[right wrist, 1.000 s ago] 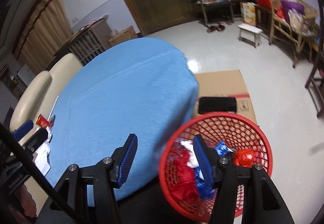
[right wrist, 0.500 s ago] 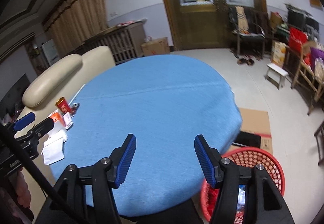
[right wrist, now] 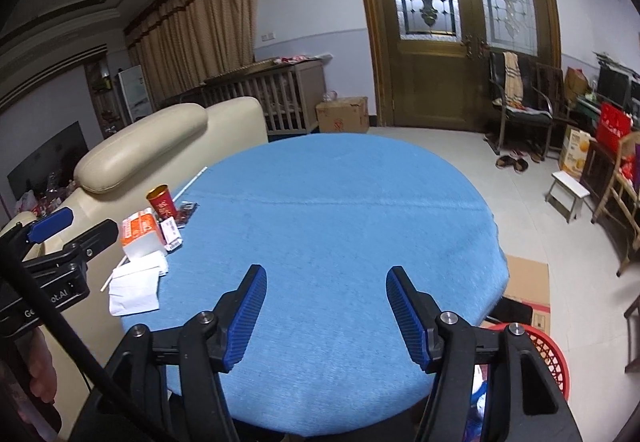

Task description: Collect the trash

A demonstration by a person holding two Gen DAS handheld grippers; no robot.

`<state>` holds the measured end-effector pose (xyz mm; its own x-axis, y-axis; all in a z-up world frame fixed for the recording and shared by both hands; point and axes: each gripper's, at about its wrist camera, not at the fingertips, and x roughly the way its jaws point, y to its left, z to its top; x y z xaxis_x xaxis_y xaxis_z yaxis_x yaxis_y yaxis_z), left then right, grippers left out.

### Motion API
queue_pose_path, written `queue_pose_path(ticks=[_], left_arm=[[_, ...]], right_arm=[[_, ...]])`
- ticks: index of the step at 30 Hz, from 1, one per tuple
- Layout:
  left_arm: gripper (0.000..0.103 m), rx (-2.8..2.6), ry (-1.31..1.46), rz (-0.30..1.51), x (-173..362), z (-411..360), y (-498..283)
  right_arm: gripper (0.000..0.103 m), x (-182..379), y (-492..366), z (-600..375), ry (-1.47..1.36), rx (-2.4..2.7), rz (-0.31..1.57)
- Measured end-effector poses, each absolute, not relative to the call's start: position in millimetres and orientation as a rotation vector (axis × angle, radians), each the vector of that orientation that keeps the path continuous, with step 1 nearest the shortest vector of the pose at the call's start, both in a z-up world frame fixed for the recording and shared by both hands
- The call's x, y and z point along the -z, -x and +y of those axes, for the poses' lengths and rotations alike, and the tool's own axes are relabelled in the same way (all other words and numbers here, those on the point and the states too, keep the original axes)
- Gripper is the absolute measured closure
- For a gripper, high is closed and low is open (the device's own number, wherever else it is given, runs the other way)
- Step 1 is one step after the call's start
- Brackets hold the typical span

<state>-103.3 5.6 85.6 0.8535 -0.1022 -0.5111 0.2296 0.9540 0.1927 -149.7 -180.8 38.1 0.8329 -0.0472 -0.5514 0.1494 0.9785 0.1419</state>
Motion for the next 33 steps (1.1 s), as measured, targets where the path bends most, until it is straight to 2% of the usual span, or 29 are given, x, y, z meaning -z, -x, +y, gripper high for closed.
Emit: queue_pose_path(ticks=[11,33], left_arm=[[0.019,0.117,-0.239,0.498,-97.5,29.1,112.1],[0.019,0.078,-0.221,0.499,-102.5,43.5,122.1]], right_arm=[[0.035,-58.4,152.7,-158.4,-0.155,0.072,0.525],[0.033,-63.6,145.9,-135.4,-0.135,0.044,0.512]])
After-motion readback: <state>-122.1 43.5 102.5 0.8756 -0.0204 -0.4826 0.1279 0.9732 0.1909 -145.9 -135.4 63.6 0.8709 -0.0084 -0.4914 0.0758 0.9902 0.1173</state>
